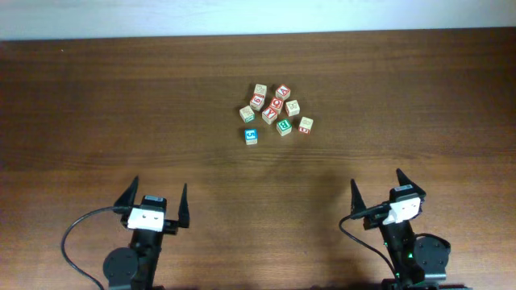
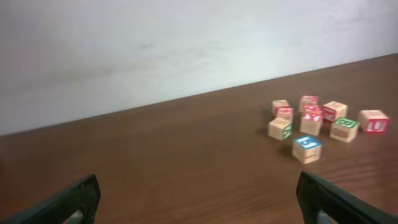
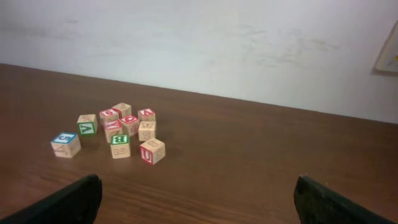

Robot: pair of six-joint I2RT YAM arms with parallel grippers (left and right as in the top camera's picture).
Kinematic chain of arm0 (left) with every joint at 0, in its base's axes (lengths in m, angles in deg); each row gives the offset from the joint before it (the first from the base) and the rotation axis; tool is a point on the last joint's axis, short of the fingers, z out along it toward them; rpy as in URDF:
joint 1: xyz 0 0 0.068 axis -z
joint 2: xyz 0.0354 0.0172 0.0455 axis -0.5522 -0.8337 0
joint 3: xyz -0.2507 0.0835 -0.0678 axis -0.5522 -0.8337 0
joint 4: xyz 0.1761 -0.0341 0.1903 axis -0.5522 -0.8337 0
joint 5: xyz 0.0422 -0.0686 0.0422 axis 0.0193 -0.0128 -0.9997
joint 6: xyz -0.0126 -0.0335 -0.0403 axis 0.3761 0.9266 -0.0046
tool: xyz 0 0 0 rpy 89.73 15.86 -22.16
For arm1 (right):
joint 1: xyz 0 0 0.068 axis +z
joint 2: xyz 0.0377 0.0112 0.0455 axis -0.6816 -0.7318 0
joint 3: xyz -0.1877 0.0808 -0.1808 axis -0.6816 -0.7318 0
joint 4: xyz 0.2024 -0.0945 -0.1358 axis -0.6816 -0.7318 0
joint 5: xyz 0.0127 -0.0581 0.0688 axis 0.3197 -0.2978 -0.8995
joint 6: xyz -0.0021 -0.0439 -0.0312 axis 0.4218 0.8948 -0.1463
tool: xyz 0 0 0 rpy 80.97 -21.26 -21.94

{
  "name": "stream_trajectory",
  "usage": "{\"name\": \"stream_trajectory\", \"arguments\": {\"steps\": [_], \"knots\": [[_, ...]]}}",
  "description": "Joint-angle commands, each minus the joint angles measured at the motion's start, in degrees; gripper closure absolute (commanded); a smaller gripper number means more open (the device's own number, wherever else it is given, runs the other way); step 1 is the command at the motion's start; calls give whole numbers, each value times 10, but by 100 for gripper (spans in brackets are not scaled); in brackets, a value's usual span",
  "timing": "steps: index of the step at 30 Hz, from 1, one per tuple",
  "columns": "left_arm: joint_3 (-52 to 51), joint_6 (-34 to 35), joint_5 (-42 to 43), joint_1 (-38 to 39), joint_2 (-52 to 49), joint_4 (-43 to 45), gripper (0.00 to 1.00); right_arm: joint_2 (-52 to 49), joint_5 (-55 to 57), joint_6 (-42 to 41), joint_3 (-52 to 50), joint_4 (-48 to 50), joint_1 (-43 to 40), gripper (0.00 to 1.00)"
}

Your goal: Rotate 3 blocks

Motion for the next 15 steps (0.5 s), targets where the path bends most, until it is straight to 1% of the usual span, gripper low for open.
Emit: {"name": "stream_trajectory", "arguments": {"steps": [1, 2, 4, 5, 7, 8, 9, 10, 12, 13, 15], "knots": [[26, 42, 25, -2, -30, -3, 1, 2, -35, -32, 0, 4, 2, 1], [53, 42, 25, -2, -58, -12, 1, -2, -36, -54, 5, 4, 2, 1], [125, 42, 29, -2, -161, -41, 1, -42, -72, -57, 37, -3, 2, 2], [181, 42, 51, -2, -249, -42, 1, -92, -73, -57, 74, -20, 2, 1], [280, 42, 59, -2, -387, -56, 1, -222, -87, -57, 167, -41, 2, 2], [311, 42, 65, -2, -428, -68, 1, -292, -99, -57, 231, -71, 2, 2], [332, 42, 66, -2, -461, -75, 1, -333, -99, -57, 275, -96, 2, 2], [338, 43, 69, -2, -469, -75, 1, -358, -99, -57, 304, -115, 2, 2], [371, 43, 99, -2, -490, -81, 1, -478, -112, -56, 438, -191, 2, 2], [408, 43, 98, -2, -501, -113, 1, -556, -112, -56, 520, -256, 2, 1], [488, 42, 99, -2, -537, -176, 1, -636, -114, -57, 608, -313, 2, 2]]}}
